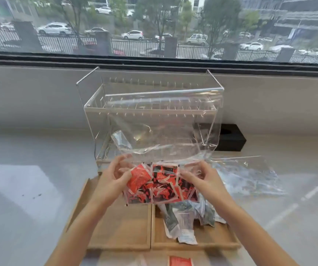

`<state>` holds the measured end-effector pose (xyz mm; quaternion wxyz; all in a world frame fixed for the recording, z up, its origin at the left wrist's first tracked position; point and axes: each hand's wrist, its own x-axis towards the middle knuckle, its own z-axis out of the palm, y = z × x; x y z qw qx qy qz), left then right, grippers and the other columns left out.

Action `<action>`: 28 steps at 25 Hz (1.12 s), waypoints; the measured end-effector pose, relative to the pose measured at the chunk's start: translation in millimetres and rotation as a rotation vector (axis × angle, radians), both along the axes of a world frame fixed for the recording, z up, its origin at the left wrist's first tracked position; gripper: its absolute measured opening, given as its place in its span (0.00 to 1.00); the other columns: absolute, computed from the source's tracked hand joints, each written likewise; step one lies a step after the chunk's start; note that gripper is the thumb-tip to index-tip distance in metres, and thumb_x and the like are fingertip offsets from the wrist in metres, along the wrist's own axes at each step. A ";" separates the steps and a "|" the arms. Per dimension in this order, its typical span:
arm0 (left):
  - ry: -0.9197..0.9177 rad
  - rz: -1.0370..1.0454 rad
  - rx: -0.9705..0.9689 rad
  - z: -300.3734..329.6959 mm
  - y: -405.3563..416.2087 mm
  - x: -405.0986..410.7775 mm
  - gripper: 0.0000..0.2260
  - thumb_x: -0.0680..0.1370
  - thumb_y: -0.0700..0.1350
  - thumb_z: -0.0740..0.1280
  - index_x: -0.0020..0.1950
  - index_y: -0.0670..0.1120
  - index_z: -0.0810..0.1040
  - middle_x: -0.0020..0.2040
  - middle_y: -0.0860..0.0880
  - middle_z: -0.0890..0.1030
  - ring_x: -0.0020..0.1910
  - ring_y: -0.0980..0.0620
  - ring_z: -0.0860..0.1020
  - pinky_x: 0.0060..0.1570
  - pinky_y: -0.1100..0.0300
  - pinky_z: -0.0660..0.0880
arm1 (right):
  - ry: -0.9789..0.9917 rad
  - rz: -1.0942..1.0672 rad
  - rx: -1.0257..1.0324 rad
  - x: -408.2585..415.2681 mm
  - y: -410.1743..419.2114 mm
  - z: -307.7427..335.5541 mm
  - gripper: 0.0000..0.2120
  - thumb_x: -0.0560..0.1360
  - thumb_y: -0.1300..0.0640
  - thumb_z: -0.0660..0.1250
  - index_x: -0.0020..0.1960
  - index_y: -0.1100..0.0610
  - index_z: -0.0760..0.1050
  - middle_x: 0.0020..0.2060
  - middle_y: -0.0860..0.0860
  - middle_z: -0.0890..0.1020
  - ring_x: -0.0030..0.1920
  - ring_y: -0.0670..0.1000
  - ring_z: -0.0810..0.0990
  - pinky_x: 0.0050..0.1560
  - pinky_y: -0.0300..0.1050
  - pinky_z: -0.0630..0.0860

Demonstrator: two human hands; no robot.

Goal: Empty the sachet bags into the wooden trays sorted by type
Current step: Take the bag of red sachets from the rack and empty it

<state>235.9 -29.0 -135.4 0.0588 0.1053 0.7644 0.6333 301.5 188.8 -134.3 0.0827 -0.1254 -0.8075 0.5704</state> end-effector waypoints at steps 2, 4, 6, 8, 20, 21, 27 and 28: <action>-0.094 0.023 -0.048 -28.4 -9.6 15.3 0.15 0.76 0.37 0.61 0.61 0.50 0.71 0.46 0.53 0.78 0.40 0.59 0.78 0.28 0.74 0.72 | -0.088 -0.013 0.010 12.6 -9.2 -28.5 0.07 0.69 0.51 0.70 0.44 0.51 0.74 0.41 0.49 0.81 0.37 0.39 0.80 0.32 0.28 0.72; -0.163 0.018 -0.058 -45.9 -16.4 29.8 0.15 0.76 0.38 0.61 0.60 0.52 0.69 0.46 0.56 0.76 0.38 0.61 0.79 0.26 0.76 0.71 | -0.176 -0.026 0.067 23.2 -16.1 -46.6 0.09 0.70 0.50 0.70 0.46 0.53 0.74 0.47 0.51 0.79 0.45 0.45 0.77 0.38 0.34 0.70; -0.202 -0.017 -0.057 -56.6 -22.3 39.0 0.13 0.76 0.39 0.61 0.53 0.58 0.69 0.47 0.55 0.76 0.35 0.67 0.79 0.25 0.76 0.70 | -0.214 -0.015 0.032 30.1 -21.7 -53.4 0.08 0.69 0.54 0.71 0.45 0.53 0.73 0.50 0.52 0.77 0.47 0.44 0.76 0.38 0.32 0.70; -0.222 -0.054 -0.063 -63.1 -26.4 38.5 0.12 0.77 0.40 0.61 0.49 0.59 0.69 0.49 0.52 0.77 0.35 0.68 0.79 0.25 0.74 0.71 | -0.228 0.040 -0.063 32.5 -22.1 -52.5 0.12 0.68 0.58 0.72 0.48 0.53 0.73 0.50 0.50 0.78 0.42 0.34 0.78 0.34 0.26 0.71; 0.109 0.004 0.330 -3.8 -29.4 0.9 0.08 0.68 0.59 0.67 0.43 0.59 0.78 0.45 0.56 0.84 0.49 0.53 0.82 0.50 0.60 0.75 | 0.122 0.054 -0.199 8.1 16.3 8.2 0.18 0.68 0.41 0.62 0.53 0.48 0.76 0.50 0.46 0.84 0.55 0.45 0.80 0.62 0.48 0.70; 0.134 0.001 0.346 1.5 -28.4 0.5 0.05 0.70 0.57 0.66 0.42 0.58 0.79 0.44 0.55 0.85 0.47 0.53 0.82 0.47 0.63 0.76 | 0.136 0.060 -0.186 3.7 20.6 16.4 0.16 0.72 0.42 0.60 0.54 0.49 0.76 0.50 0.47 0.84 0.56 0.46 0.80 0.62 0.48 0.71; 0.205 -0.088 0.334 15.6 -20.5 8.6 0.06 0.72 0.49 0.63 0.42 0.54 0.79 0.41 0.54 0.85 0.42 0.53 0.83 0.42 0.70 0.75 | 0.384 -0.163 0.217 -29.7 23.4 85.6 0.13 0.77 0.53 0.59 0.60 0.53 0.73 0.55 0.47 0.79 0.54 0.40 0.76 0.55 0.27 0.70; 0.210 -0.116 0.318 16.7 -19.2 10.0 0.06 0.72 0.48 0.63 0.42 0.54 0.79 0.41 0.53 0.85 0.42 0.53 0.83 0.42 0.70 0.75 | 0.417 -0.115 0.287 -34.8 17.4 98.1 0.11 0.77 0.54 0.59 0.58 0.52 0.75 0.53 0.46 0.80 0.53 0.39 0.77 0.52 0.24 0.70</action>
